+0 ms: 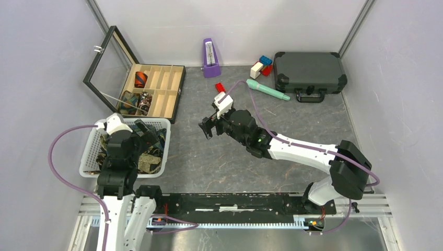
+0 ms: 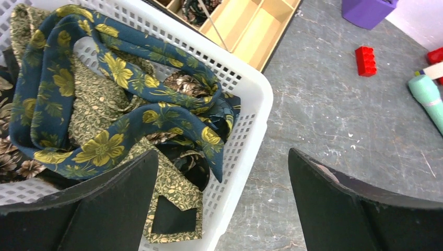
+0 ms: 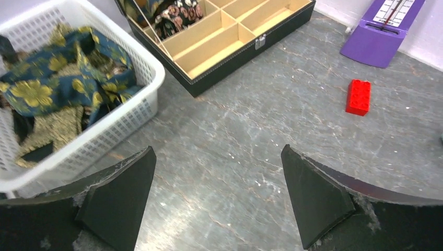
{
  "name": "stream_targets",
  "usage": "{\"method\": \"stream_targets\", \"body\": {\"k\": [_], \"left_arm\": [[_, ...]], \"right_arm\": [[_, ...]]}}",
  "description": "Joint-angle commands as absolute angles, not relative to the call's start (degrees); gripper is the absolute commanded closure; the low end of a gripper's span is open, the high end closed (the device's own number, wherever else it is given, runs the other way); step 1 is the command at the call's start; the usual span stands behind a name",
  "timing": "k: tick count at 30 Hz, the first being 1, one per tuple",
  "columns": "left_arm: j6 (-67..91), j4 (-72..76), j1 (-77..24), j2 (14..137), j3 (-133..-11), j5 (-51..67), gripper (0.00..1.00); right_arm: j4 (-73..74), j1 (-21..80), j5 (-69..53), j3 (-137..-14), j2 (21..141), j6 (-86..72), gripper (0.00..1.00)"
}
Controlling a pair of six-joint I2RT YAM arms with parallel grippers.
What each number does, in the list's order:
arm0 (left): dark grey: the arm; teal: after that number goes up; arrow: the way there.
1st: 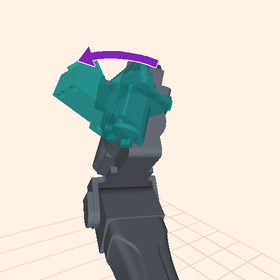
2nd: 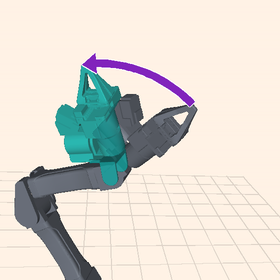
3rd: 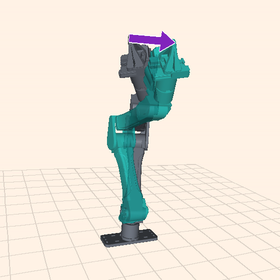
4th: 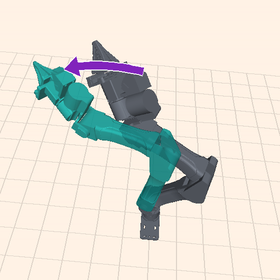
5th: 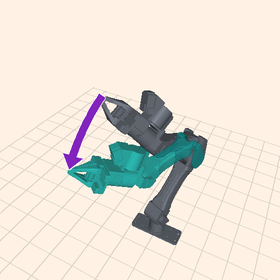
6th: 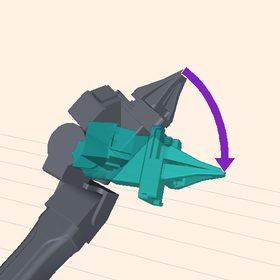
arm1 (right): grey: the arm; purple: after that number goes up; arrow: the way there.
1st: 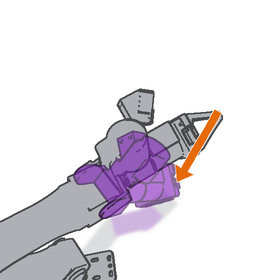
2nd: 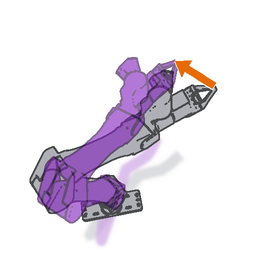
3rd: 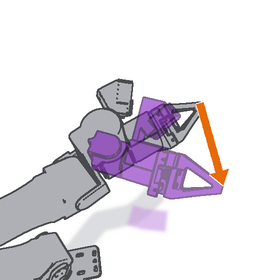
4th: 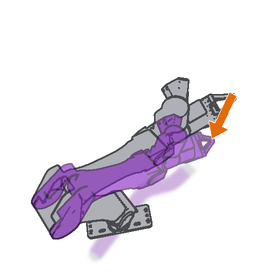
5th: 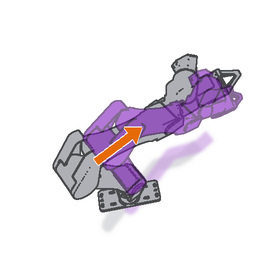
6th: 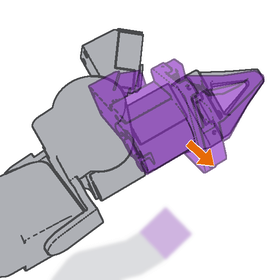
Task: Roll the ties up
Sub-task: Pick up the tie from the bin.
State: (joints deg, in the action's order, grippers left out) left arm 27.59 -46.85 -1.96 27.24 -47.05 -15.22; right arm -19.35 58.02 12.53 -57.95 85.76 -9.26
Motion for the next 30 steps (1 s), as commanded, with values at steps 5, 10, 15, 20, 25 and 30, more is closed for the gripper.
{"method": "stream_targets", "body": {"k": [5, 10, 15, 20, 25, 30], "left_arm": [[28.0, -47.7, -1.6, 25.3, -47.8, -20.2, 0.0], [29.7, -47.7, -1.6, 20.0, -47.3, -22.9, 0.01], [33.0, -51.0, -1.6, 18.9, -48.8, -28.7, 0.02], [33.9, -51.8, -1.6, 18.4, -49.2, -29.6, 0.01], [34.5, -52.3, -1.5, 18.7, -49.5, -30.1, 0.0], [32.8, -50.1, -1.6, 20.4, -47.2, -30.6, 0.0]], "right_arm": [[-16.5, 58.4, -3.7, -62.9, 87.3, 7.2, 0.02], [-14.1, 58.3, -14.7, -70.6, 94.3, 13.9, 0.02], [-11.3, 58.4, -19.7, -82.5, 104.6, 18.1, 0.02], [-10.4, 58.4, -26.8, -91.5, 113.4, 22.0, 0.03], [-15.5, 58.4, -29.8, -95.7, 119.3, 22.3, 0.03], [-16.1, 58.8, -29.4, -100.1, 123.7, 22.0, 0.06]]}}
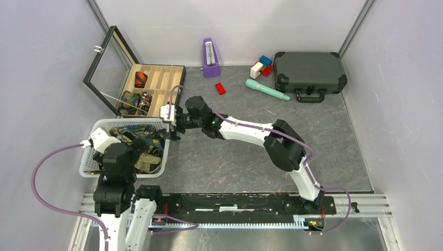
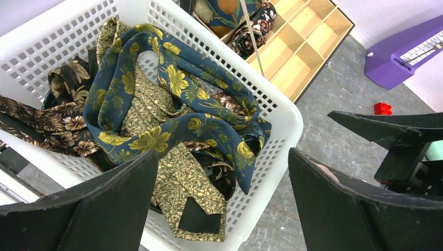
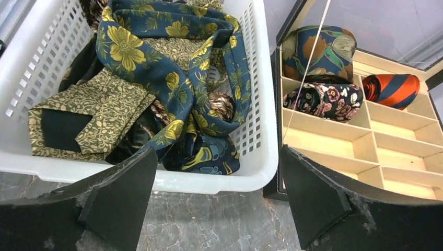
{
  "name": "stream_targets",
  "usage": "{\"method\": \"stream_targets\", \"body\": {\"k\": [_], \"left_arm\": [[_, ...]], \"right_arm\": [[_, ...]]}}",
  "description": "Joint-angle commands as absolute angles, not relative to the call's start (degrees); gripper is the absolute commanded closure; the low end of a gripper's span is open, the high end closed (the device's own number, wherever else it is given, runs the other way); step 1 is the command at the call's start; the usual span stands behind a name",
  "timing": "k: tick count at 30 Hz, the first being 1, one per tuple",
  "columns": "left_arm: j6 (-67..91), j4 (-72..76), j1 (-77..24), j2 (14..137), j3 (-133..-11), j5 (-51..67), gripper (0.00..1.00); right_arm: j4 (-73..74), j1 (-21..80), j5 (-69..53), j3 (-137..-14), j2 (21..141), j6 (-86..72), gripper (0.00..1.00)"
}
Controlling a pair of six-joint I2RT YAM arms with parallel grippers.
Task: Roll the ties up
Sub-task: Pick up the tie from the bin.
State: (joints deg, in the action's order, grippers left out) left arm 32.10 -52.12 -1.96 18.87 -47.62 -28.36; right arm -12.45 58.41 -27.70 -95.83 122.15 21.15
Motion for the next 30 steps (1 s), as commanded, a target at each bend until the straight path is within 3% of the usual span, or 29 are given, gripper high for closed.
{"method": "stream_targets", "body": {"k": [1, 5, 15, 21, 30], "left_arm": [[33.3, -50.0, -1.6, 21.5, -47.3, -31.3, 0.0], [43.0, -52.7, -1.6, 31.6, -49.6, -30.5, 0.04], [66.3, -53.2, -0.7, 51.9, -50.2, -26.6, 0.0], [79.2, -50.7, 2.3, 55.0, -47.8, -24.0, 0.0], [86.9, -45.2, 4.4, 59.8, -45.4, -23.5, 0.04]], "right_arm": [[-17.5, 58.8, -28.5, -98.5, 123.0, 21.5, 0.06], [-26.9, 58.8, -19.7, -84.3, 114.8, 20.3, 0.05], [-40.6, 58.5, -2.6, -46.4, 88.3, 13.1, 0.03], [-40.2, 58.5, -2.3, -33.3, 76.3, 8.6, 0.03], [-34.6, 58.7, -4.2, -23.4, 63.5, 5.1, 0.05]]}}
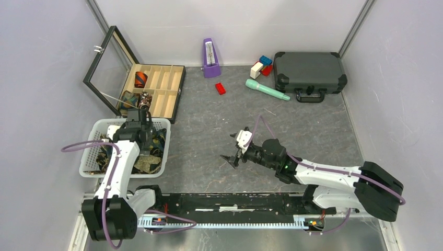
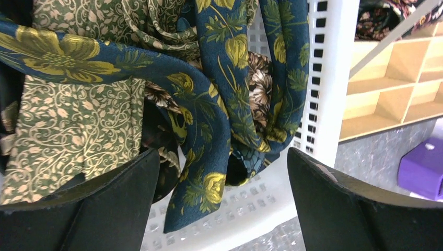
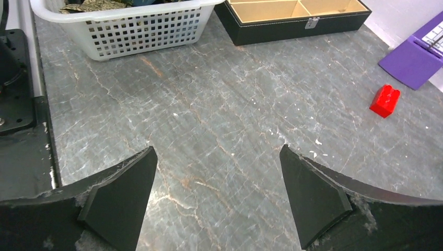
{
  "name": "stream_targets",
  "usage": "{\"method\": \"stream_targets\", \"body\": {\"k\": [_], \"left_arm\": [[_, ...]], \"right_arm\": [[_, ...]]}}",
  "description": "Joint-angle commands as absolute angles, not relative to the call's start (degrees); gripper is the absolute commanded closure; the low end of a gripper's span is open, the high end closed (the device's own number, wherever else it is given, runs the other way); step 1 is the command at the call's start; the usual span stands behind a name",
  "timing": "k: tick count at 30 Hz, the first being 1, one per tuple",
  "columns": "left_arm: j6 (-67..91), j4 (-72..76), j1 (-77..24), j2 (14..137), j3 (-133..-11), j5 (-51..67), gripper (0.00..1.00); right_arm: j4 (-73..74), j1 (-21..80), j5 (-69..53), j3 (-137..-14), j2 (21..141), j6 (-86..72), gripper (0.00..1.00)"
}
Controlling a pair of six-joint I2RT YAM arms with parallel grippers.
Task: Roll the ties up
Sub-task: Pick up the tie from the bin.
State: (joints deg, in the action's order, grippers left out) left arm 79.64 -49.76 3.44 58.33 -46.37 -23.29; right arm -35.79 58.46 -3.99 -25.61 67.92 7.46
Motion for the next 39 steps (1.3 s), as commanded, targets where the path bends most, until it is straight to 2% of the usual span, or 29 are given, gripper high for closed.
{"method": "stream_targets", "body": {"k": [1, 10, 18, 24, 28, 30, 39], "left_arm": [[87.4, -44.5, 4.7, 60.2, -44.9, -23.5, 0.04], [89.9, -42.3, 6.8, 63.6, -44.2, -23.9, 0.06], [89.0, -38.8, 8.2, 66.6, -42.5, -23.8, 0.2], [88.2, -35.8, 8.3, 65.8, -40.6, -23.4, 0.54], [87.7, -34.9, 8.4, 63.5, -39.4, -23.9, 0.85], [87.2, -34.7, 8.5, 62.0, -38.8, -24.1, 0.97], [79.8, -33.7, 8.7, 47.9, -40.2, -26.7, 0.98]], "right_arm": [[-33.7, 58.7, -4.2, -22.9, 62.6, 5.1, 0.05], [-28.4, 58.8, -4.0, -19.3, 56.3, 5.5, 0.05], [-26.7, 58.8, -3.5, -17.5, 53.6, 5.5, 0.06], [-26.0, 58.8, -3.2, -17.1, 52.8, 5.7, 0.05], [-25.5, 58.8, -3.0, -17.3, 52.5, 5.8, 0.05], [-25.4, 58.8, -2.9, -17.3, 52.4, 5.9, 0.06], [-24.6, 58.8, -2.3, -17.9, 50.7, 5.3, 0.05]]}}
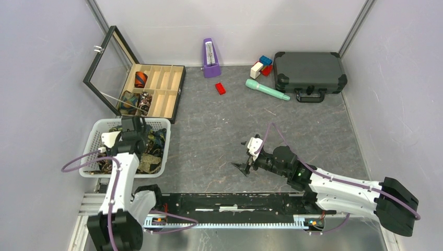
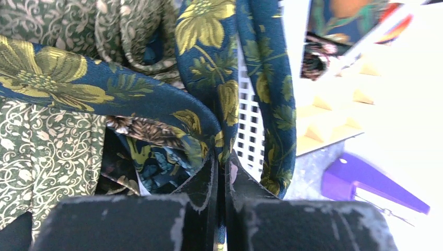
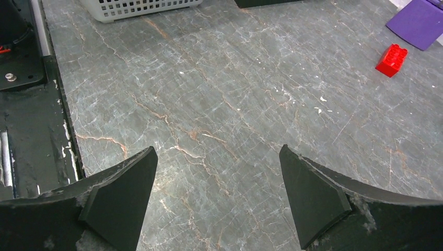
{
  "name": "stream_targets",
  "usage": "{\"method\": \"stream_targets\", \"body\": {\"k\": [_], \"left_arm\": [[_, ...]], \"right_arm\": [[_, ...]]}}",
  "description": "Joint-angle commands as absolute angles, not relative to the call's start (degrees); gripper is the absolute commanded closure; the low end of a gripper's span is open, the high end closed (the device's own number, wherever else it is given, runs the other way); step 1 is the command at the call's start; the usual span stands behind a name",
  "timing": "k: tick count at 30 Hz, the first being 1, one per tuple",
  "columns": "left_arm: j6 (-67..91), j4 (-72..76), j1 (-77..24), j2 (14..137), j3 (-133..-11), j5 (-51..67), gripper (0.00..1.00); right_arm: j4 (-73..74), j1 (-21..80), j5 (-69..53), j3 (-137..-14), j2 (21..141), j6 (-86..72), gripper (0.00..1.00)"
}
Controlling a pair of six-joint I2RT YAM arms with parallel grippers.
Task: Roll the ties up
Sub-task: Pick up the tie from the bin, then place the tie at the center of the board.
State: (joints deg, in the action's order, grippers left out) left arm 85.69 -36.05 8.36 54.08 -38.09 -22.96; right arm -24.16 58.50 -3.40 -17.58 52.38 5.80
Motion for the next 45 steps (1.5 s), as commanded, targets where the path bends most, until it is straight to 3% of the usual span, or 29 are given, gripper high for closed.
{"method": "stream_targets", "body": {"k": [1, 13, 24, 36, 41, 45], "left_arm": [[78.4, -33.7, 8.7, 46.4, -41.2, -26.7, 0.98], [61.3, -35.6, 8.6, 42.7, -57.1, -17.8, 0.98], [58.8, -28.8, 7.8, 52.6, -71.2, 8.9, 0.98], [54.2, -28.9, -15.8, 74.0, -99.0, 14.0, 0.98], [52.1, -29.8, -23.1, 79.1, -99.9, 15.9, 0.98], [51.3, -32.9, -27.5, 82.2, -97.3, 17.0, 0.98]], "right_arm": [[-24.5, 58.8, -2.0, -18.1, 50.4, 5.2, 0.05], [-21.2, 58.8, 6.8, -24.1, 46.5, 5.5, 0.05], [-19.9, 58.8, 24.4, -26.5, 40.3, 4.2, 0.02], [-16.6, 58.8, 36.4, -29.5, 36.0, 4.4, 0.02], [-11.7, 58.7, 46.7, -31.3, 32.5, 4.1, 0.02], [-7.3, 58.8, 47.3, -32.6, 29.8, 4.6, 0.02]]}}
